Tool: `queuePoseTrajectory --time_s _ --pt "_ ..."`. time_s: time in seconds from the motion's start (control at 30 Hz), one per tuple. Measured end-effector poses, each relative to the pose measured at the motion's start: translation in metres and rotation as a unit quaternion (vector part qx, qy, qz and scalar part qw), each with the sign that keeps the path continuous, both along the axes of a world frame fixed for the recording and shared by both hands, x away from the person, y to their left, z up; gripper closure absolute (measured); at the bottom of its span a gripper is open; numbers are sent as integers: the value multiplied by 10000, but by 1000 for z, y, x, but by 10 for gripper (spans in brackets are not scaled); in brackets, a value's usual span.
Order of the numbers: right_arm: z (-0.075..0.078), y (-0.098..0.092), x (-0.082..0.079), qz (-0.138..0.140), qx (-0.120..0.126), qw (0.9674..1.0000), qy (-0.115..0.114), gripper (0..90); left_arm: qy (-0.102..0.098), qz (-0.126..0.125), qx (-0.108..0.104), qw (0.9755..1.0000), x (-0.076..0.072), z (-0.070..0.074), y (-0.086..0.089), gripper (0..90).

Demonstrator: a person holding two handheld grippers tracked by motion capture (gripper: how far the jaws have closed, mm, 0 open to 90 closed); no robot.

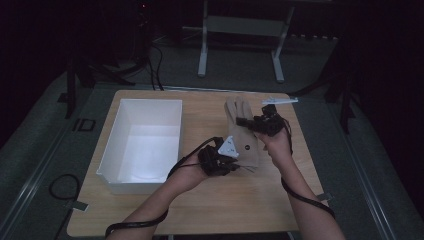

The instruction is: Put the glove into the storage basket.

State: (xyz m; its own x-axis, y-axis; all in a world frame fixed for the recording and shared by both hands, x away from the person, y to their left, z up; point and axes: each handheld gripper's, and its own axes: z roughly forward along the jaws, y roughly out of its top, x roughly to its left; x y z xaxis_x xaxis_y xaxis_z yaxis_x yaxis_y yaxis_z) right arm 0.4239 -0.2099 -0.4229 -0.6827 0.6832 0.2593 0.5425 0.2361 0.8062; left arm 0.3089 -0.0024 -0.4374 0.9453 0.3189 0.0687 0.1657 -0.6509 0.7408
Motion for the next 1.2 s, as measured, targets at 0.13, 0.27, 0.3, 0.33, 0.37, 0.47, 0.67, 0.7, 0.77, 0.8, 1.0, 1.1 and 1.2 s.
queuePoseTrajectory --time_s 0.13,0.27,0.3,0.33,0.37,0.47,0.67,0.7,0.77,0.8,1.0,1.1,1.2 --pt "6 12 1 69 32 10000 -52 648 2 28 27 10000 -1 5 11 814" --pt "10 25 1 151 49 9998 -98 648 15 117 42 9999 -2 8 23 814" --pt "10 28 0 163 68 9998 -91 648 15 130 48 9999 -3 9 26 814" --pt "11 31 0 182 102 9997 -96 648 21 157 52 9999 -4 10 29 814" --pt "12 34 0 194 118 9997 -94 648 3 169 61 9998 -4 11 31 813" --pt "15 45 0 264 135 9995 -108 648 -15 234 103 9997 -7 16 42 813" --pt "24 70 2 424 127 9989 -181 647 -47 460 72 9989 -11 23 65 814" --pt "25 74 3 453 123 9987 -185 647 -68 506 63 9987 -13 24 69 814" --pt "29 83 3 507 115 9984 -211 647 -105 588 53 9982 -15 26 76 813" --pt "30 88 3 541 113 9982 -221 647 -107 620 51 9980 -16 27 80 813" --pt "37 113 5 667 115 9975 -217 647 -150 762 117 9969 -19 32 100 813" --pt "39 124 6 714 144 9971 -199 647 -166 830 139 9963 -21 35 110 813" --pt "40 135 7 773 129 9967 -201 647 -164 893 143 9958 -22 36 120 813"
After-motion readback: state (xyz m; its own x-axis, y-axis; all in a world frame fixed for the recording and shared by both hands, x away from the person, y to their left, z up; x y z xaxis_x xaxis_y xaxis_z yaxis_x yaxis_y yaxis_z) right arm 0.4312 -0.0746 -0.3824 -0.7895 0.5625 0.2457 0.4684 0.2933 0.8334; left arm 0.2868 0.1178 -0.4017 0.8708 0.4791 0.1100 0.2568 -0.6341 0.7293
